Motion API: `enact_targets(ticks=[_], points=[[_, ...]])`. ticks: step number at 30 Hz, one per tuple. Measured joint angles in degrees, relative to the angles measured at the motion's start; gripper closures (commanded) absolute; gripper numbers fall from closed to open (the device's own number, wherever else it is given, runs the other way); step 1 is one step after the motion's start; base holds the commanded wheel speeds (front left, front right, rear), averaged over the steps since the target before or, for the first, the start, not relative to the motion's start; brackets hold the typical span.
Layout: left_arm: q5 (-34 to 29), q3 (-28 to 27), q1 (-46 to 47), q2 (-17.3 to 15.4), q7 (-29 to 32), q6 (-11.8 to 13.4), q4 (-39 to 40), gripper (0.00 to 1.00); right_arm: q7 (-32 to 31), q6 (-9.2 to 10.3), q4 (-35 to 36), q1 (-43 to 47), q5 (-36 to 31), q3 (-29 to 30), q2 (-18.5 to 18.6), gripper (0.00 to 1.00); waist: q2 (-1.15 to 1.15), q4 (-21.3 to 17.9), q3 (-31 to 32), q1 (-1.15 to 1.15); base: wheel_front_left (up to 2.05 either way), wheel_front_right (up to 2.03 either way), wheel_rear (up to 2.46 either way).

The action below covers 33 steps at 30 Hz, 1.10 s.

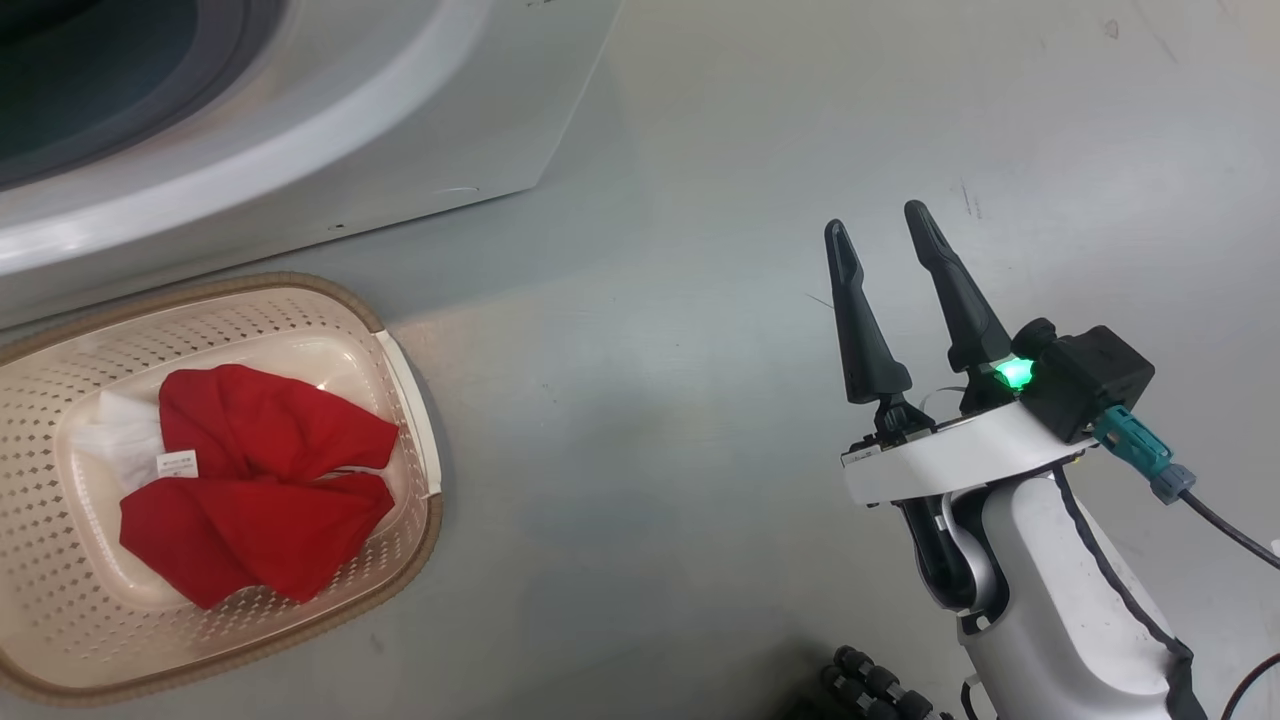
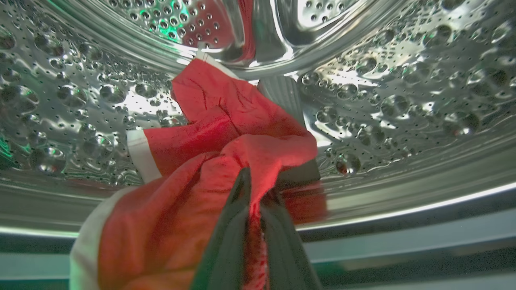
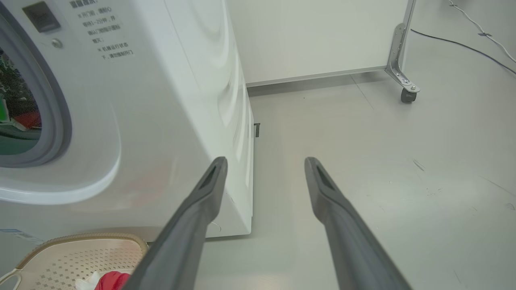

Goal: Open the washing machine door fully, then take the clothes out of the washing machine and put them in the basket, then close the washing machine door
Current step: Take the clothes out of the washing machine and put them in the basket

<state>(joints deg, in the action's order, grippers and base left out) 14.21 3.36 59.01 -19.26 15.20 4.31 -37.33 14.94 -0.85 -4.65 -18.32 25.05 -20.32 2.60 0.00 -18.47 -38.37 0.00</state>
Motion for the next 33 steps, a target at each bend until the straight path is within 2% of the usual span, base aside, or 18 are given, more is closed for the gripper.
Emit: enact_targets(ticks=[7,17,23,30,33], points=[[0.91,-0.53,-1.46,1.99,-6.27,0.0,0.92,1.0,0.0,0.0,-0.46,0.0,-0.69,0.64,0.01,0.0,0.0,0.89,1.28,0.0,0.0,0.0,0.0],[2.52,-1.29,-8.27,7.17,-17.4,0.0,3.35,1.0,0.0,-0.01,-1.47,0.32,-3.1,1.45,0.03,0.0,0.0,2.87,4.46,0.0,0.0,0.0,0.0],[2.5,-0.99,-13.34,8.64,-23.08,0.0,5.21,1.0,0.0,-0.02,-2.38,1.53,-4.17,1.94,0.04,0.0,0.0,4.2,6.93,0.0,0.0,0.0,0.0],[2.49,0.32,-18.37,11.26,-27.55,0.0,8.43,1.0,0.0,-0.03,-3.2,3.84,-5.69,3.28,0.05,0.0,0.0,5.93,10.02,0.0,0.0,0.0,0.0],[2.49,0.3,-20.43,11.39,-28.21,0.01,9.99,1.0,0.0,-0.08,-3.38,4.19,-6.48,3.49,0.04,0.0,0.0,6.74,11.33,0.0,0.0,0.0,0.0]])
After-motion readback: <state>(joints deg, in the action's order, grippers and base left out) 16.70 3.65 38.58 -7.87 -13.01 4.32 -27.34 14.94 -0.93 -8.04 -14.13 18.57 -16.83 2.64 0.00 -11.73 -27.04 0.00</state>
